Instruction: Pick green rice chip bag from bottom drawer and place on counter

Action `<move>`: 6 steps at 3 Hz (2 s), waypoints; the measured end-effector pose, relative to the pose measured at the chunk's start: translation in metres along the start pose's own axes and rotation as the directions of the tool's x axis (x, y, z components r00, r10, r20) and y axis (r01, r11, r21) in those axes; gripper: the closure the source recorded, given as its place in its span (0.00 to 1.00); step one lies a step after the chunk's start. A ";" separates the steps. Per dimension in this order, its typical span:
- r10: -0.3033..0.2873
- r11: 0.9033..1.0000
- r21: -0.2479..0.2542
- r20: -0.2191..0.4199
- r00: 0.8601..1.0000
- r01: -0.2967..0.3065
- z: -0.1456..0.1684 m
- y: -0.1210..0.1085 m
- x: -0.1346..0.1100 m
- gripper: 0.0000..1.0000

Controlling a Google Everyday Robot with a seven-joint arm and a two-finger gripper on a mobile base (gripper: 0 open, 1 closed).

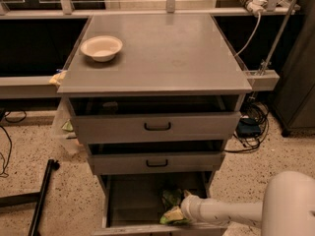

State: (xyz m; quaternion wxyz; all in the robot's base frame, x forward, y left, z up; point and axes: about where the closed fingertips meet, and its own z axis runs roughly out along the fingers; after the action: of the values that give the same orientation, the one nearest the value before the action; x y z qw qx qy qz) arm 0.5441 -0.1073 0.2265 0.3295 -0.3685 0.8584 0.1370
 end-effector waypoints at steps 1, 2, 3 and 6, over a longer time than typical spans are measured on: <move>0.027 1.000 0.011 0.012 1.000 -0.027 0.005 0.000 -0.002 0.24; 0.058 0.998 0.037 0.022 0.998 -0.059 0.013 -0.004 0.000 0.30; 0.096 0.994 0.059 0.021 0.995 -0.097 0.025 -0.010 0.008 0.29; 0.194 0.977 0.102 -0.089 0.977 -0.185 0.050 -0.023 0.059 0.65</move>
Offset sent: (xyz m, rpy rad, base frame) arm 0.0180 0.0012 -0.0169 0.0293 -0.0202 -0.1267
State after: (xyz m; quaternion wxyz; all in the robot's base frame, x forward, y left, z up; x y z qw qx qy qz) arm 0.5538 -0.1307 0.1503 0.2888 -0.2753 0.9104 0.1092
